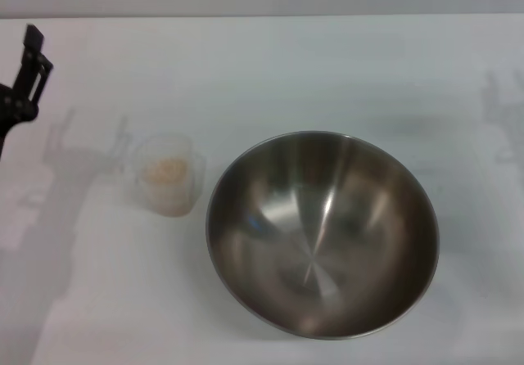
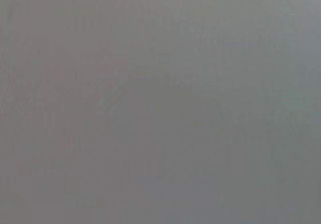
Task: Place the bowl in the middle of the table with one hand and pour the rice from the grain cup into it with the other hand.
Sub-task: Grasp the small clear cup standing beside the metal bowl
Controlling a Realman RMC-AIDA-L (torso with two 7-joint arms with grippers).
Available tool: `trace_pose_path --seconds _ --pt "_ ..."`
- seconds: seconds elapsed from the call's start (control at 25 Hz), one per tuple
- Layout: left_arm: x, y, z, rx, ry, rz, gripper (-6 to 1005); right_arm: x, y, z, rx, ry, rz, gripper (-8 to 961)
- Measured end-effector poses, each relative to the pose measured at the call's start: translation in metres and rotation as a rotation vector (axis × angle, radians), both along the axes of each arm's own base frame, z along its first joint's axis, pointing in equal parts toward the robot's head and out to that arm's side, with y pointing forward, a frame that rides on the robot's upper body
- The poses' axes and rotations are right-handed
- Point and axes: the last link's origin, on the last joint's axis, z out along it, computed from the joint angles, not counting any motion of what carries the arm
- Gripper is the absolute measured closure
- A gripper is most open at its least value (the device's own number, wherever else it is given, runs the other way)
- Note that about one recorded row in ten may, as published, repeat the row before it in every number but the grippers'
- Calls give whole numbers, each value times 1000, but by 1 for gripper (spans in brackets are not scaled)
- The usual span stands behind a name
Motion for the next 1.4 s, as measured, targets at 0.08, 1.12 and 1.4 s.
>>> trace_pose_path --seconds 0.08,1.12,1.4 --pt "-1 -4 -2 -11 4 -1 181 7 -1 -1 -13 -18 -24 537" --pt "-48 -60 -47 -334 35 188 182 18 22 10 -12 -75 -106 537" --pt "-45 -57 -57 -391 49 187 183 21 22 11 -6 -74 -117 537"
